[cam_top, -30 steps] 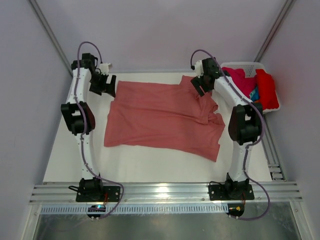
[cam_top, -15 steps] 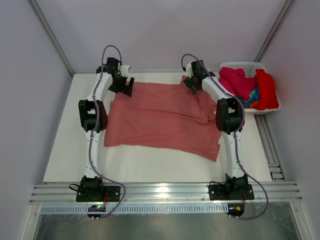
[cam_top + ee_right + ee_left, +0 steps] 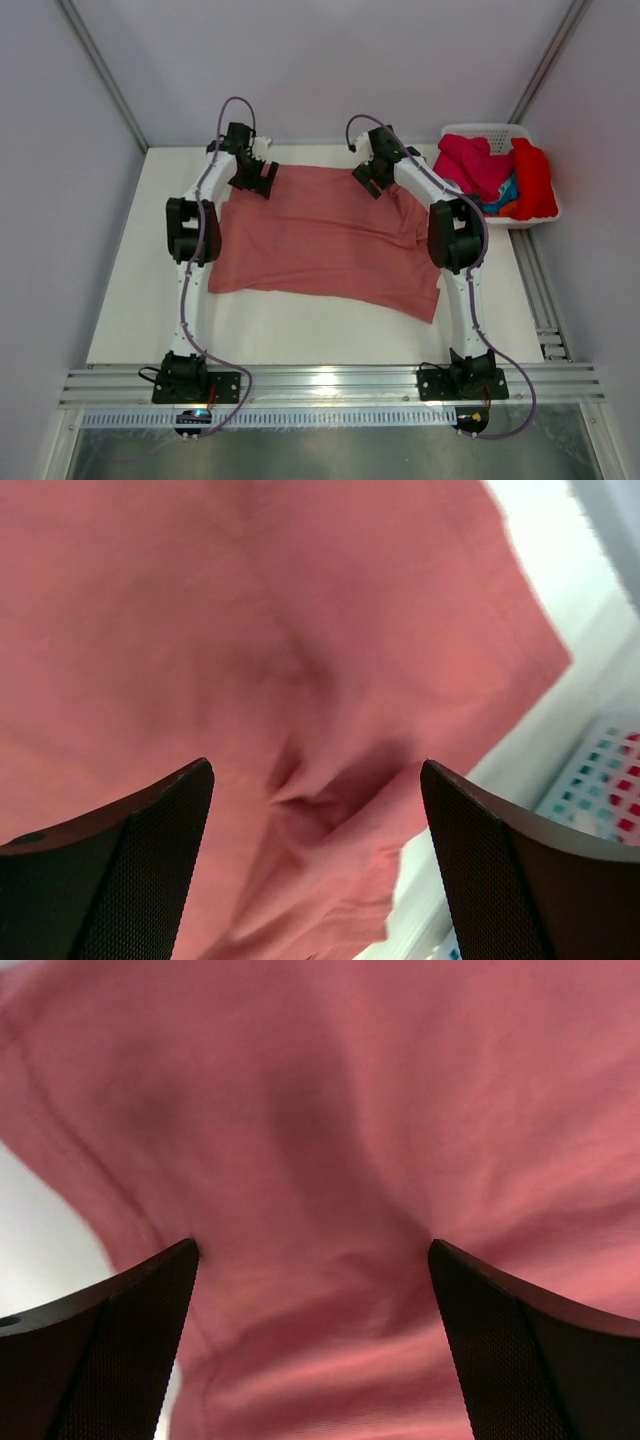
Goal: Fold and stack the t-shirts
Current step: Flatten the tshirt out
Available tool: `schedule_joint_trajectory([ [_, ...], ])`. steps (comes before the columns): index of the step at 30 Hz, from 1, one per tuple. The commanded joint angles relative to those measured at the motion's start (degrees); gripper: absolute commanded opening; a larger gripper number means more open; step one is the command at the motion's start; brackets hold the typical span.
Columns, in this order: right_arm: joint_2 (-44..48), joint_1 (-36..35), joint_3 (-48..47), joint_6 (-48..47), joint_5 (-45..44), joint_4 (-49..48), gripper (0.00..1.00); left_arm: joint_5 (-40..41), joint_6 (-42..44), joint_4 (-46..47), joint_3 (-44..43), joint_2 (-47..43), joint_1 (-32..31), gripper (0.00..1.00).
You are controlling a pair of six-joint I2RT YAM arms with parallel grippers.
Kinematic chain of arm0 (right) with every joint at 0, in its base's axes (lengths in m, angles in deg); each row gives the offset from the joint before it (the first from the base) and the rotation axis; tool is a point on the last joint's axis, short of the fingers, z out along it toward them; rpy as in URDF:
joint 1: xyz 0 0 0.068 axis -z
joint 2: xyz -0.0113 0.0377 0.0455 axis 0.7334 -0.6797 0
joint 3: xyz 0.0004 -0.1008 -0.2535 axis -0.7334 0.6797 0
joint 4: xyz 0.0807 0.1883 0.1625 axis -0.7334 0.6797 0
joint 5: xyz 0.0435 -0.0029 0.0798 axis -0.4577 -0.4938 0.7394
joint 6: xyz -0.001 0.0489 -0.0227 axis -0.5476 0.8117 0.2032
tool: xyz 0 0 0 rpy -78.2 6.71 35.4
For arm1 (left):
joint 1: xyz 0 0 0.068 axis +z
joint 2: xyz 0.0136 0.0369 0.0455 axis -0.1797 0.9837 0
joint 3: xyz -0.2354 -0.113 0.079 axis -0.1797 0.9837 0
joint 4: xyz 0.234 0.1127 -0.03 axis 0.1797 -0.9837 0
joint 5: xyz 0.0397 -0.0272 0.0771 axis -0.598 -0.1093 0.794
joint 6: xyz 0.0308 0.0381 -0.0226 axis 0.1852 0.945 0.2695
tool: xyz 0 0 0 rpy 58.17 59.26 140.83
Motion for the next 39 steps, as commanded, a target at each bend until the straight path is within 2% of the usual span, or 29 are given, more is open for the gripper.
schedule_joint_trajectory([
  [1, 6.7, -1.46, 2.8, 1.67, 6.13, 1.24, 0.88, 1.21, 1.42, 1.75, 0.31, -1.33, -1.67, 0.99],
  [5, 1.96, -3.22, -2.55, 1.93, 3.14, 5.0, 0.88, 3.5, 3.18, -1.32, -6.02, 3.84, -4.22, 0.99],
  [9, 1.86, -3.66, -4.23, 3.87, 3.83, 6.6, 0.88, 7.27, 3.28, 1.57, -4.19, 3.86, -5.19, 0.99],
  [18, 7.58, -4.19, 4.46, 5.09, 8.06, 8.27, 0.88, 21.31, -1.12, 5.09, -8.4, 9.04, -5.11, 0.99],
  [28, 16.89, -4.19, 15.7, 6.51, 8.85, 8.89, 0.88, 31.43, 1.42, 6.5, -8.41, 10.36, -4.4, 0.99],
  [35, 17.52, -4.28, 20.9, 6.85, 4.03, 5.81, 0.88, 32.24, -3.58, 2.38, -7.79, 9.75, -1.15, 0.99],
  [39, 16.55, -4.28, 21.96, 7.56, 1.74, 4.23, 0.88, 32.86, -4.72, 1.14, -3.58, 6.94, 0.78, 0.99],
])
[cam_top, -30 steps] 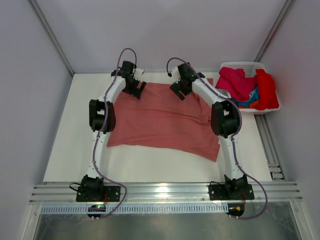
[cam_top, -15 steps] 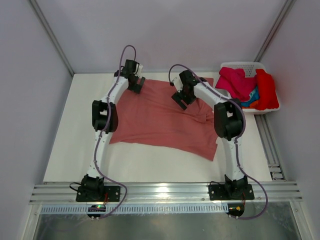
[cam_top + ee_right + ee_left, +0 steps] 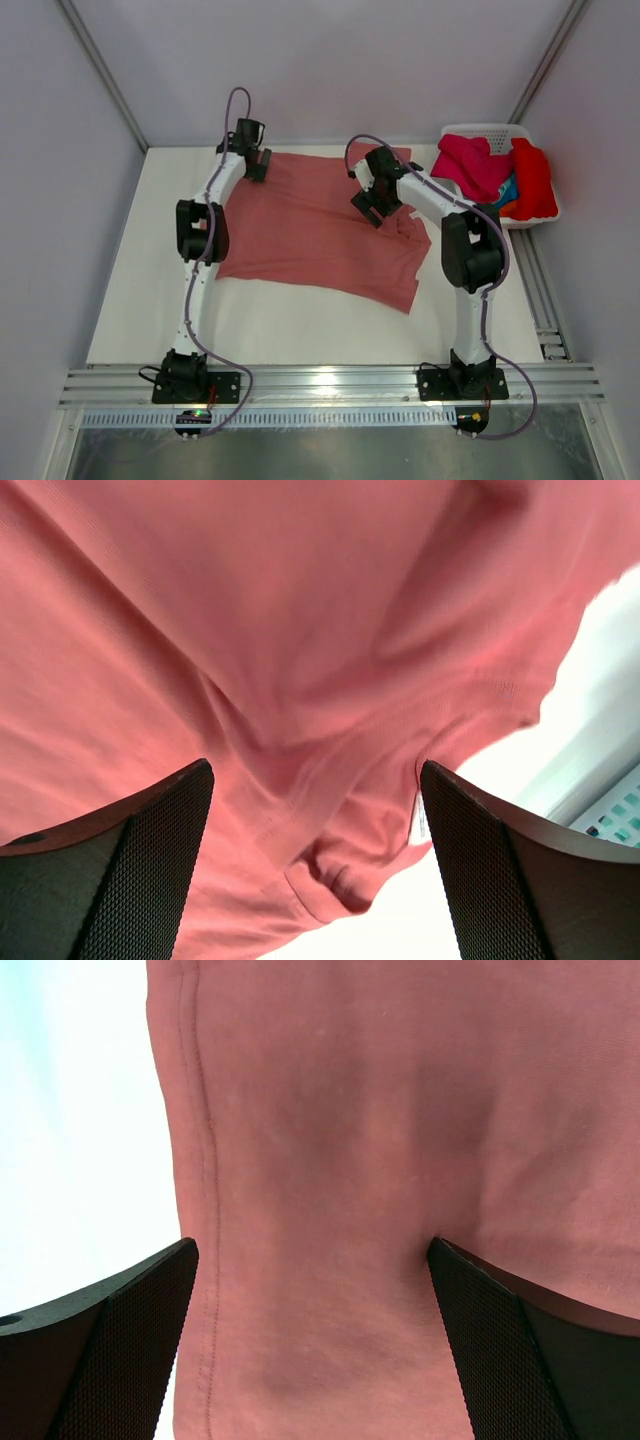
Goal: Fold and stack the t-shirts
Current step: Flatten the tshirt out
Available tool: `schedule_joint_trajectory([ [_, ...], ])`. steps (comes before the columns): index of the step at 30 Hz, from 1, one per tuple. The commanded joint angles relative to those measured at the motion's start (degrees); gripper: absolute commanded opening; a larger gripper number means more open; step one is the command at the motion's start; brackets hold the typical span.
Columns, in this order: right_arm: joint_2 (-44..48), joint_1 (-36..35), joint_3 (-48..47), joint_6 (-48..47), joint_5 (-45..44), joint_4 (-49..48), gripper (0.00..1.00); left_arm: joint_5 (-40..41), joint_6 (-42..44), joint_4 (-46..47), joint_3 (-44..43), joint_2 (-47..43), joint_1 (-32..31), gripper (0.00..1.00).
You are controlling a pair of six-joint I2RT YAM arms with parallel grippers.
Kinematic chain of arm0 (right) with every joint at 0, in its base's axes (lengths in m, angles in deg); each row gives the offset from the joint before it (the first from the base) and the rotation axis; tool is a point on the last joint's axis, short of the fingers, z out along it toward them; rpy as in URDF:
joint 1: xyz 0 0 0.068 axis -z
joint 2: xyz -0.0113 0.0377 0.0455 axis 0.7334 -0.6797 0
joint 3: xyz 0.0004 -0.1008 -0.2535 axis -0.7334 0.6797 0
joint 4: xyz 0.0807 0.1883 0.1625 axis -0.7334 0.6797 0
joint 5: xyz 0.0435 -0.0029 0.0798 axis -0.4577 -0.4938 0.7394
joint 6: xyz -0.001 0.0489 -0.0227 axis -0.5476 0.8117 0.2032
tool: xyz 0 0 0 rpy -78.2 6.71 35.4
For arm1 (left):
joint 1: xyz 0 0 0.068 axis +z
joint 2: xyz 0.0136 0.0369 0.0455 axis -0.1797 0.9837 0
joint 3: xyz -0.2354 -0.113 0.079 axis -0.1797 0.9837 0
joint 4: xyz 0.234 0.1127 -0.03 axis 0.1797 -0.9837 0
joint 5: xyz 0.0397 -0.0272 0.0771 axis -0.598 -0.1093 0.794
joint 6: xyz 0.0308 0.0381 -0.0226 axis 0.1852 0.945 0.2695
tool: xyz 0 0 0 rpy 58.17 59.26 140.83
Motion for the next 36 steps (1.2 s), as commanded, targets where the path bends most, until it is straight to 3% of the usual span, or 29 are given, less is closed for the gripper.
schedule_joint_trajectory([
  [1, -0.37, -0.37, 0.24, 1.61, -3.27, -2.92, 0.88, 4.51, -1.84, -7.52, 4.62, 0.4, 4.76, 0.99],
  [14, -2.83, -0.28, 1.99, 3.55, -9.68, -4.68, 0.88, 2.31, -1.23, -11.12, 9.37, -3.82, 8.55, 0.99],
  [23, 3.49, -0.19, 13.32, 3.46, -13.21, -5.65, 0.88, -4.28, 1.05, -16.3, 7.27, -6.81, 8.63, 0.99],
  [30, 11.04, 0.34, 27.81, 2.76, -15.84, -10.22, 0.88, -10.51, 0.09, -22.46, 6.12, -13.57, 10.48, 0.99],
  [36, 16.4, 0.34, 34.59, 3.28, -16.46, -10.13, 0.88, -14.39, 0.61, -24.4, 14.9, -21.48, 13.29, 0.99],
])
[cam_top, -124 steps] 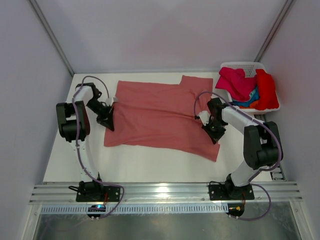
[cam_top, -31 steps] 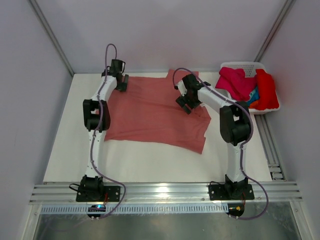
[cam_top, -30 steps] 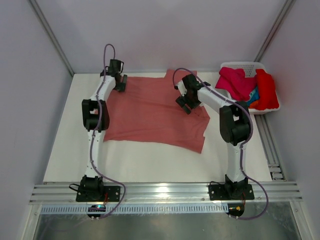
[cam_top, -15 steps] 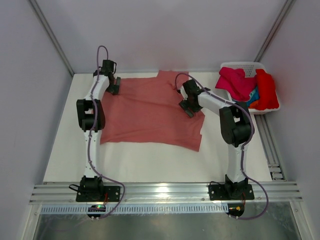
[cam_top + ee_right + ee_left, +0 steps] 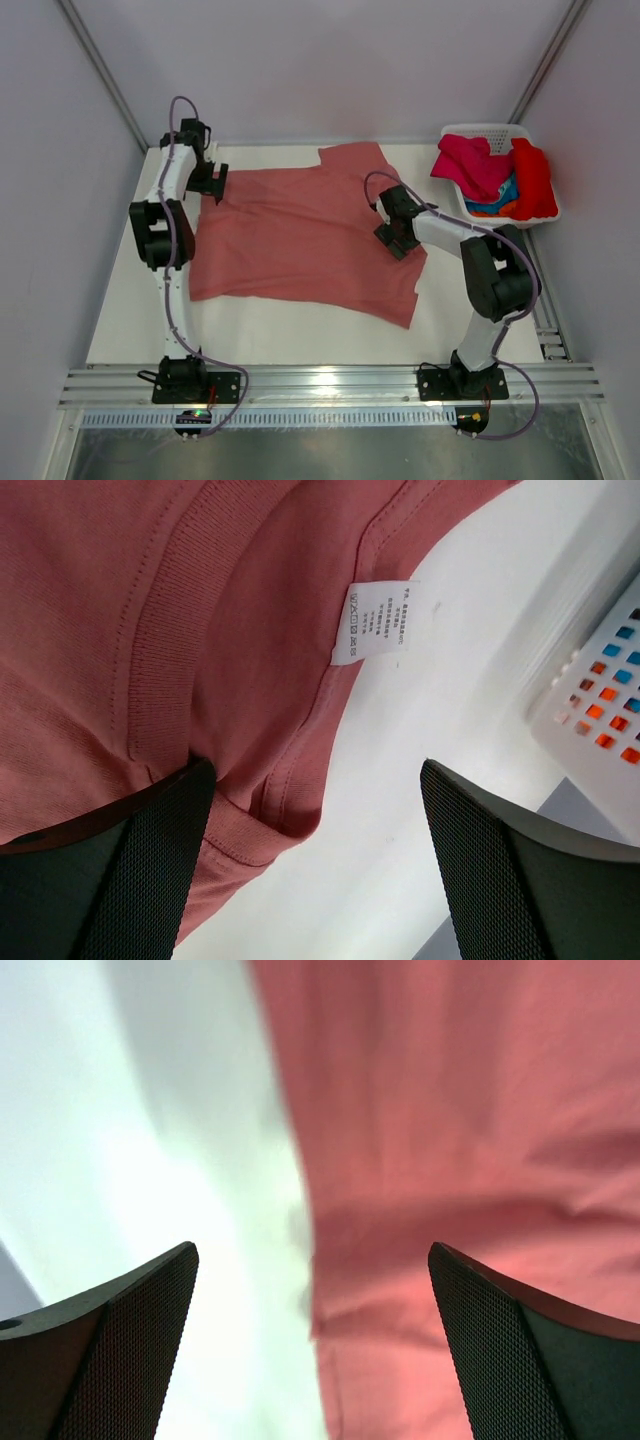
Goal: Fold and stack the t-shirts
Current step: Flatten the tshirt out
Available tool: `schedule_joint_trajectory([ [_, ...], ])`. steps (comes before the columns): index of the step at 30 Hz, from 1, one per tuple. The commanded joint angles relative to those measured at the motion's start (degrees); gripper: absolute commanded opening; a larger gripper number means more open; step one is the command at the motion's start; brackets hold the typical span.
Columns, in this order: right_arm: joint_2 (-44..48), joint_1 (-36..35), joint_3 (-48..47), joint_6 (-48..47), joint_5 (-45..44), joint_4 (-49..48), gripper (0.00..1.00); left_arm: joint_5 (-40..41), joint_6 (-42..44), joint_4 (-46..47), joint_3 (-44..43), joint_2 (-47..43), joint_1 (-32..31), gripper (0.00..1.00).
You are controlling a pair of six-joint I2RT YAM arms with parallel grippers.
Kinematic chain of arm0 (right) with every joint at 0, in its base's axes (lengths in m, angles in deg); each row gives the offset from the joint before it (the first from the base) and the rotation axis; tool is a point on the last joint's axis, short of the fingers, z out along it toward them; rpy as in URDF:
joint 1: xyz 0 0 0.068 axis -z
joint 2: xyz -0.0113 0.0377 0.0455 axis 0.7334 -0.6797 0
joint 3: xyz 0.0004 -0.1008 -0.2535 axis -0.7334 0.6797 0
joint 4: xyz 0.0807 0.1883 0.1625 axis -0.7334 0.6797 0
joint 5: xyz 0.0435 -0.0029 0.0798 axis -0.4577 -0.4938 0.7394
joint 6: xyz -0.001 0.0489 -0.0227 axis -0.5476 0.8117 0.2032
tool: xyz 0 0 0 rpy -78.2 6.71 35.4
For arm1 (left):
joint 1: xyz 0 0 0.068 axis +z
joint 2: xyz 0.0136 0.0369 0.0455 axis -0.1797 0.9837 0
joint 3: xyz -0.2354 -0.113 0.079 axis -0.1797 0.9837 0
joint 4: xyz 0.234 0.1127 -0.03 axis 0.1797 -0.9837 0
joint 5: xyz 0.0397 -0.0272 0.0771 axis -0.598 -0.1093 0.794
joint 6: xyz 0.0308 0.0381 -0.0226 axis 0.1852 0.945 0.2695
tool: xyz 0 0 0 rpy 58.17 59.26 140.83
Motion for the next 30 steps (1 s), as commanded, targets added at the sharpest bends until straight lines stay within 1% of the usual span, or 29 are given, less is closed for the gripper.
schedule_joint_trajectory([
  [1, 2.09, 0.49, 4.87, 0.97, -0.35, 3.64, 0.88, -2.66, 0.46, -3.11, 3.89, -8.89, 1.21, 0.99],
  [2, 2.45, 0.4, 5.75, 1.4, 0.17, 4.25, 0.88, -2.57, 0.55, -3.28, 5.38, -9.34, 1.29, 0.99],
  [9, 7.28, 0.49, 11.99, 3.52, 0.71, 6.89, 0.88, -4.58, 0.99, -4.34, 7.5, -12.86, 1.29, 0.99],
  [12, 8.25, 0.49, 10.87, 3.34, 0.71, 6.63, 0.88, -6.86, 2.04, -4.34, 8.82, -13.56, 1.29, 0.99],
  [13, 7.29, 0.4, 9.29, 3.52, 0.88, 6.89, 0.88, -8.79, 2.39, -4.43, 8.82, -13.48, 1.21, 0.99],
  [14, 6.41, 0.4, 5.18, 3.52, 1.32, 7.07, 0.88, -10.28, 2.83, -4.69, 8.13, -13.22, 1.29, 0.99],
  [15, 5.36, 0.49, 2.44, 3.61, 1.76, 7.68, 0.88, -15.17, 3.18, -5.39, 7.51, -12.43, 1.29, 0.99],
  [16, 2.91, 0.4, -0.19, 3.69, 1.85, 7.86, 0.88, -17.74, 4.93, -6.44, 5.33, -11.73, 1.29, 0.99],
  [17, 1.41, 0.4, -5.88, 3.52, 2.02, 8.21, 0.88, -19.86, 6.07, -7.75, 4.09, -11.02, 1.21, 0.99],
  [18, 0.0, 0.4, -8.98, 3.43, 2.11, 8.65, 0.88, -23.71, 7.22, -10.46, 2.77, -9.54, 1.12, 0.99],
  [19, -1.4, 0.49, -11.62, 3.43, 2.37, 8.83, 0.88, -25.23, 8.71, -11.62, 1.02, -9.0, 0.86, 0.99],
  [20, -4.11, 0.49, -16.69, 2.73, 2.72, 9.09, 0.88, -26.63, 9.51, -12.59, 0.74, -8.65, 0.77, 0.99],
  [24, -9.93, 0.4, -26.48, 1.06, 2.12, 8.65, 0.88, -27.7, 11.62, -13.48, 3.8, -9.26, -0.64, 0.99],
  [26, -11.95, 0.4, -30.6, 0.62, 1.58, 8.65, 0.88, -27.53, 12.76, -12.43, 7.4, -10.48, -3.61, 0.99],
  [28, -14.59, 0.4, -33.34, -0.26, 1.5, 7.69, 0.88, -26.04, 13.12, -9.46, 11.44, -11.01, -5.73, 0.99],
  [30, -17.39, 0.4, -35.02, -1.83, 1.32, 5.93, 0.88, -25.77, 11.46, -6.99, 12.77, -10.4, -6.79, 0.99],
])
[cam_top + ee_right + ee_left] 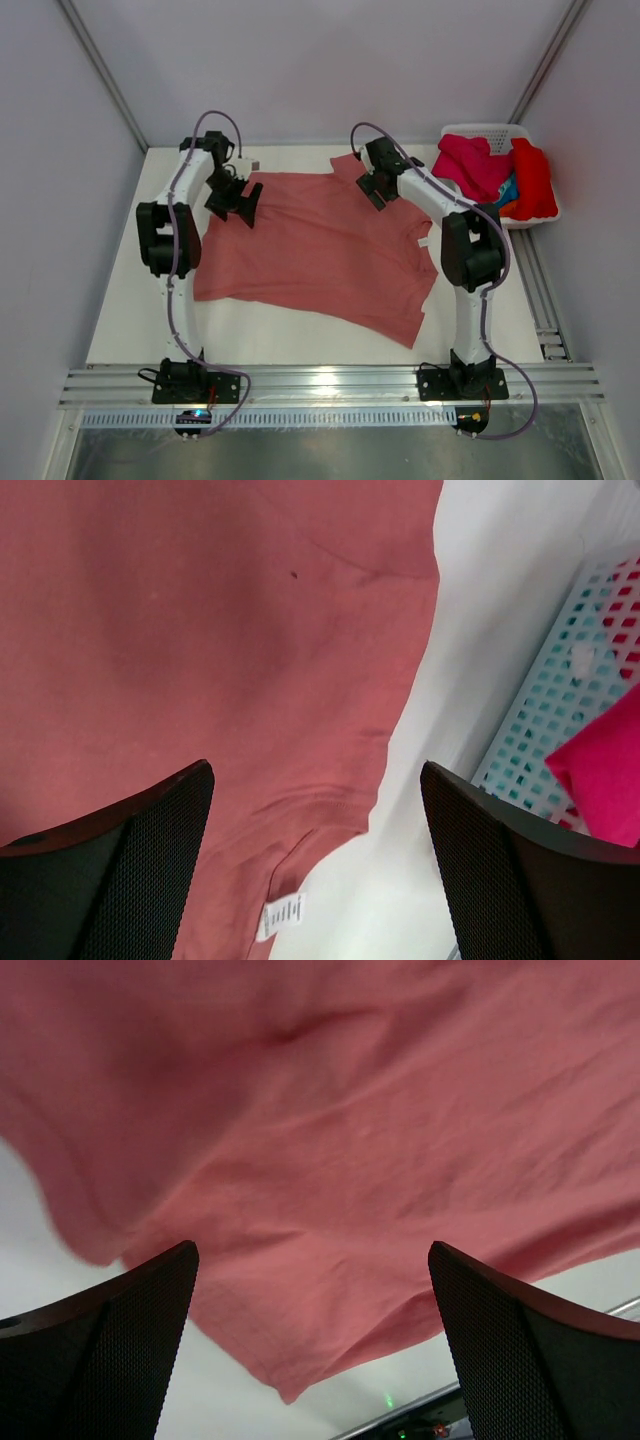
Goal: Fold and stack the t-shirts
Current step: Flatten the tshirt out
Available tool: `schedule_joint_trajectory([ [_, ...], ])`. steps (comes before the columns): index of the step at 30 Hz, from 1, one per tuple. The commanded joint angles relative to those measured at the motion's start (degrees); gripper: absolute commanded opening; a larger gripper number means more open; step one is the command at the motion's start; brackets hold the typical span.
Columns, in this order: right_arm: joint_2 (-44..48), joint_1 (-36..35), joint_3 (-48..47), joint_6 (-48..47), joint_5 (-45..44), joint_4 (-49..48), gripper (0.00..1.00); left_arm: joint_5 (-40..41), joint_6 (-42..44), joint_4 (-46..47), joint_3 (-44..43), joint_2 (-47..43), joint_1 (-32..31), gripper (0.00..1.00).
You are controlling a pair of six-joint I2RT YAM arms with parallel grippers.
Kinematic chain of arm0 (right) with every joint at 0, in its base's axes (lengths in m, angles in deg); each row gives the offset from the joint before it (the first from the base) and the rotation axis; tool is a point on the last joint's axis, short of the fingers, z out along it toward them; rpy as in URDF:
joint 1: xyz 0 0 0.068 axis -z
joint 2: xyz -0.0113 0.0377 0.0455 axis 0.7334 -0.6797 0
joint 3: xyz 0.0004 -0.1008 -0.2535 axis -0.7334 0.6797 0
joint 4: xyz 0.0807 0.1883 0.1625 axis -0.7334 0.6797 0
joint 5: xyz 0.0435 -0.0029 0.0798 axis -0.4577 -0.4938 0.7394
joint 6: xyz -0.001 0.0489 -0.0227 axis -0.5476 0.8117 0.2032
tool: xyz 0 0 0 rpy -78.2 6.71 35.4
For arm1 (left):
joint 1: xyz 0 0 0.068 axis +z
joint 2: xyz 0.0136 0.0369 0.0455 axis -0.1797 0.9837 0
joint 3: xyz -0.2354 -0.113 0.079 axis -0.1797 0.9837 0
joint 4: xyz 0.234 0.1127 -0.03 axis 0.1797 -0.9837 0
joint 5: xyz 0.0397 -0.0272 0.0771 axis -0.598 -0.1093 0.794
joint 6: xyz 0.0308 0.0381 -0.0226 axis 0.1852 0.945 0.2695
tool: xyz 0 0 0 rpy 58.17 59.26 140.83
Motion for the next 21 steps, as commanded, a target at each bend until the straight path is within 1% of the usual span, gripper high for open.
schedule_joint_trajectory([
  [1, -4.42, 0.14, -4.42, -2.8, -1.34, -2.01, 0.88, -2.55, -0.11, 3.71, 1.26, -0.31, -2.92, 0.99],
  [4, -8.91, 0.14, -9.51, -3.42, -2.4, -3.15, 0.88, -2.56, -4.15, 5.29, -3.39, 3.82, -3.01, 0.99],
  [5, -10.05, 0.14, -12.75, -3.25, -2.4, -2.46, 0.89, -2.82, -4.94, 5.56, -4.62, 6.01, -3.01, 0.99],
  [6, -12.15, 0.14, -14.52, -2.46, -2.32, -1.67, 0.89, -2.65, -5.82, 5.39, -7.16, 6.9, -3.01, 0.99],
  [7, -12.87, 0.14, -15.76, -2.11, -2.14, -1.05, 0.89, -2.48, -6.09, 5.13, -7.88, 7.6, -3.1, 0.99],
  [8, -13.22, 0.05, -16.9, -1.93, -1.36, -0.26, 0.89, -1.95, -6.01, 4.95, -8.15, 8.05, -3.1, 0.99],
  [10, -12.44, 0.05, -14.9, -1.84, -1.0, -0.51, 0.89, -1.42, -5.22, 4.42, -7.1, 7.7, -3.19, 0.99],
  [11, -12.0, 0.05, -13.93, -1.93, -1.17, -1.12, 0.89, -0.38, -4.78, 4.33, -6.23, 7.26, -3.19, 0.99],
  [13, -10.6, 0.05, -10.43, -2.19, -1.52, -2.01, 0.89, 0.6, -3.29, 4.86, -1.58, 4.72, -3.28, 0.99],
  [16, -9.97, 0.05, -7.69, -1.93, -1.97, -3.15, 0.89, 3.4, -2.32, 9.07, 6.59, 0.41, -3.37, 0.99],
  [18, -10.15, 0.14, -7.59, -1.14, -2.05, -2.8, 0.89, 4.9, -2.49, 10.83, 10.9, -1.17, -3.63, 0.99],
  [21, -10.24, 0.05, -7.77, -0.61, -1.96, -2.62, 0.89, 6.48, -2.58, 11.63, 14.52, -1.97, -3.89, 0.99],
])
